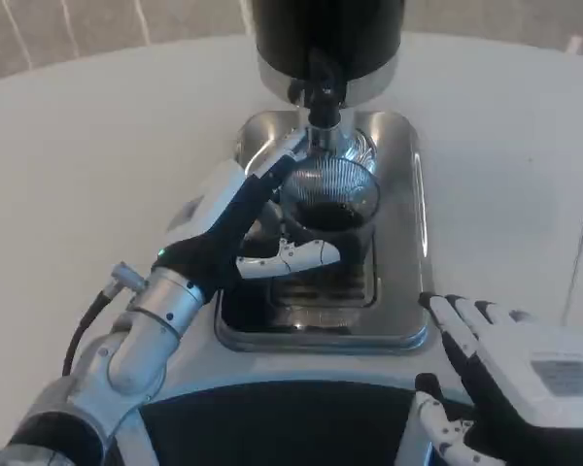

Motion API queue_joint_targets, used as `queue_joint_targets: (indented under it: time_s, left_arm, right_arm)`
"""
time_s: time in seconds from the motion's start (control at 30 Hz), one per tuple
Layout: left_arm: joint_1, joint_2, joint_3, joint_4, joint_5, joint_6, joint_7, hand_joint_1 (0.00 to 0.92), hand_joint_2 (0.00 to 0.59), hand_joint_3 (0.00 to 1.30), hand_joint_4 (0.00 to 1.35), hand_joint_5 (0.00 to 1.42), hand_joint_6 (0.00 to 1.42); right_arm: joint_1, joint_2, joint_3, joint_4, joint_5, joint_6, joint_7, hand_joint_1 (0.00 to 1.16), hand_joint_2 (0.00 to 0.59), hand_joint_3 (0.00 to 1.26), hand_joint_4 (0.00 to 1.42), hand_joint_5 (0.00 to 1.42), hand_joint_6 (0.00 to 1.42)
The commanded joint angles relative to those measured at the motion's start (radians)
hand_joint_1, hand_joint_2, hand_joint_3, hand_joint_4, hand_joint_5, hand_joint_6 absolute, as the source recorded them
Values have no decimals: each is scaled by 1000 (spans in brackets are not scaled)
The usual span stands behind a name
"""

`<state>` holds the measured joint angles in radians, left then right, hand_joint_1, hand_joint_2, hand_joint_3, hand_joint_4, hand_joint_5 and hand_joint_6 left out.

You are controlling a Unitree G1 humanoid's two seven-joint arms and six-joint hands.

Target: Grasp the cup under the faucet to collect the drink, then remove the cup.

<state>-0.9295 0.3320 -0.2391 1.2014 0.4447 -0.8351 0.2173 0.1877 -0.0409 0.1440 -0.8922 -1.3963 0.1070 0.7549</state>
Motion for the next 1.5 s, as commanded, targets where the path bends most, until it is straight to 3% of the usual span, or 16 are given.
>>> queue_joint_targets:
  time_s: [0.03,0.37,0.5,0.83,1.13,1.5]
  left_arm:
    - [-6,-3,-18,11,26,21,38,381,83,204,325,688,1061]
    - [2,-4,-19,15,18,38,98,400,100,468,551,858,1239]
    - [4,-5,-23,15,24,47,125,460,101,589,644,941,1315]
    - [24,-8,-12,19,12,45,196,552,54,799,862,1153,1424]
    - [41,-7,-3,13,5,31,246,578,37,906,991,1278,1424]
    - [61,17,22,-11,-12,0,250,585,32,928,1087,1345,1424]
  right_arm:
    - [2,7,-4,1,-1,6,2,0,586,9,0,0,0]
    - [3,1,-22,13,31,14,-14,0,586,14,0,0,0]
    - [2,-4,-28,21,42,15,-22,0,586,16,0,0,0]
    - [-4,4,-12,19,24,23,-10,1,586,24,0,0,0]
    - [-8,7,-10,13,19,25,-1,4,586,24,0,0,0]
    - [-5,8,-9,12,27,24,-7,7,586,25,0,0,0]
